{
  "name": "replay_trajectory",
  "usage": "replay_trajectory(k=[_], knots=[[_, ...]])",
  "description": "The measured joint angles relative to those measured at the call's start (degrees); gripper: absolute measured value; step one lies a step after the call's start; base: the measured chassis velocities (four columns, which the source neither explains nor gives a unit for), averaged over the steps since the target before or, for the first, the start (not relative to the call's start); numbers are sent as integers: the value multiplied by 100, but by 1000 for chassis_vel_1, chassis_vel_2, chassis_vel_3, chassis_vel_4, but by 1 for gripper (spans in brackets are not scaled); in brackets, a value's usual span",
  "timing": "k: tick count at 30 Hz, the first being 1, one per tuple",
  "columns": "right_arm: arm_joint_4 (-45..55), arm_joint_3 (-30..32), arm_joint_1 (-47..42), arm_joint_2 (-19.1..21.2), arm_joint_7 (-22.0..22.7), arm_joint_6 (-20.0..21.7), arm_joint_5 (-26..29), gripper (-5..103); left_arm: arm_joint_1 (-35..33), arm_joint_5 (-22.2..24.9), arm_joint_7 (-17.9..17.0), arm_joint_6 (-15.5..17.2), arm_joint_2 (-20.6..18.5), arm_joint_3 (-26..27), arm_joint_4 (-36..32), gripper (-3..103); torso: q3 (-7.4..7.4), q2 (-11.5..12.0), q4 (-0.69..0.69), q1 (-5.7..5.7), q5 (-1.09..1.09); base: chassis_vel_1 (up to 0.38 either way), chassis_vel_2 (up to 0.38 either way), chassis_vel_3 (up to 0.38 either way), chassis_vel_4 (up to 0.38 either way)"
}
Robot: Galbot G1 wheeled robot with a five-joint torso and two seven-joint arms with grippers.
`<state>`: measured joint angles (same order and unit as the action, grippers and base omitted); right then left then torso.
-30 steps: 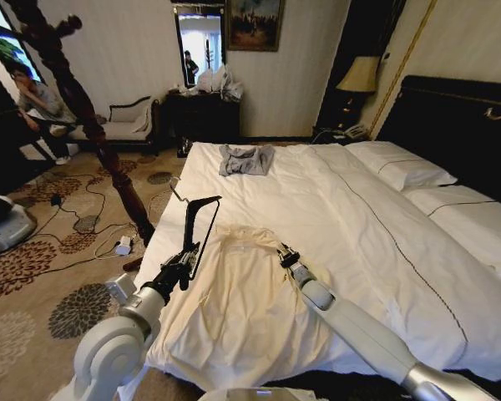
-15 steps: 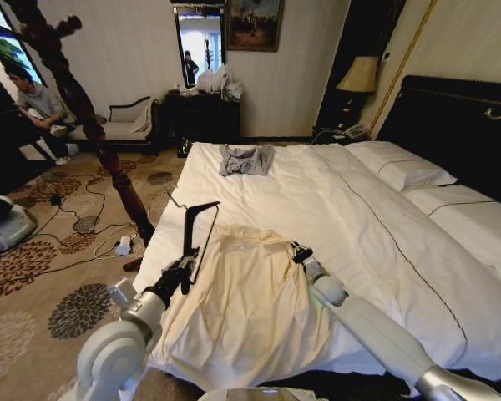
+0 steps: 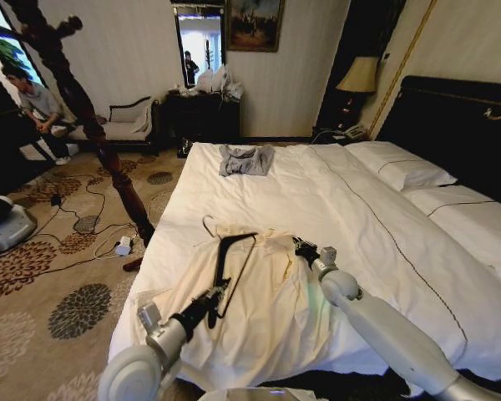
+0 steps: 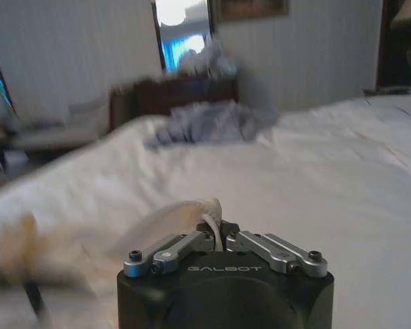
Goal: Pick up the clothes from the bed and hang them on the clothes hanger.
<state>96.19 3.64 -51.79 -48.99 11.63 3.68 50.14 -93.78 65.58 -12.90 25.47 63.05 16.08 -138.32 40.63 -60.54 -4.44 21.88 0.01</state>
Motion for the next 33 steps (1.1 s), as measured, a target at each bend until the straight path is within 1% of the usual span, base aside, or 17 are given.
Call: replay_trajectory(k=[1,2,4,6,7,9,11,12,14,15,18,20,21,22,24,29,33], knots=[[-10,29,15,-18,-129,-128,44,3,42,20,43,1,-6,-109,42,19,0,0,0,0,0,0,0,0,0],[-10,29,15,-18,-129,-128,44,3,42,20,43,1,-6,-109,42,19,0,0,0,0,0,0,0,0,0],[-14,94,48,-37,-543,-523,156,3,243,131,192,-48,-1,-456,218,19,0,0,-1,0,0,0,0,0,0],[-13,101,49,-37,-587,-561,170,3,286,159,217,-66,12,-511,258,19,0,0,-1,0,0,0,0,0,0],[11,135,48,-29,-803,-742,249,3,426,264,287,-131,82,-653,388,19,0,0,-1,0,1,0,0,0,0],[63,175,27,-4,-1004,-938,359,3,600,429,329,-176,210,-808,589,19,0,0,-1,0,0,0,0,0,0],[78,183,20,4,-1055,-984,389,3,651,463,339,-183,244,-845,644,19,0,0,-1,0,0,0,0,0,0],[119,222,-3,24,-1219,-1118,452,3,775,535,375,-194,337,-942,769,19,0,0,-2,0,0,0,0,0,0],[154,280,-20,31,-1389,-1223,496,3,857,584,419,-194,408,-1003,865,19,0,0,-1,0,0,0,0,0,0],[154,280,-20,31,-1389,-1223,496,3,857,584,419,-194,408,-1003,865,19,0,0,-1,0,0,0,0,0,0],[266,410,-86,48,-1647,-1365,604,3,988,639,538,-223,554,-1008,1053,19,0,0,-1,0,0,0,0,0,0],[371,492,-172,59,-1758,-1442,674,3,1092,760,615,-235,705,-915,1167,19,0,0,-1,0,-1,0,0,0,0],[371,492,-172,59,-1758,-1442,674,3,1092,760,615,-235,705,-915,1167,19,0,0,-1,0,-1,0,0,0,0],[472,532,-260,65,-1835,-1523,705,3,1188,860,682,-237,831,-852,1239,19,0,0,-1,0,-1,0,0,0,0],[562,545,-352,67,-1943,-1636,715,3,1328,935,775,-249,914,-817,1333,19,0,0,-1,1,0,0,0,0,0],[688,543,-472,46,-2108,-1776,719,3,1573,971,938,-276,929,-801,1504,19,0,0,0,0,0,0,0,0,0],[862,603,-689,17,-2306,-1911,737,3,1952,1018,1057,-298,960,-715,1781,19,1,0,1,0,-1,0,0,0,0]])
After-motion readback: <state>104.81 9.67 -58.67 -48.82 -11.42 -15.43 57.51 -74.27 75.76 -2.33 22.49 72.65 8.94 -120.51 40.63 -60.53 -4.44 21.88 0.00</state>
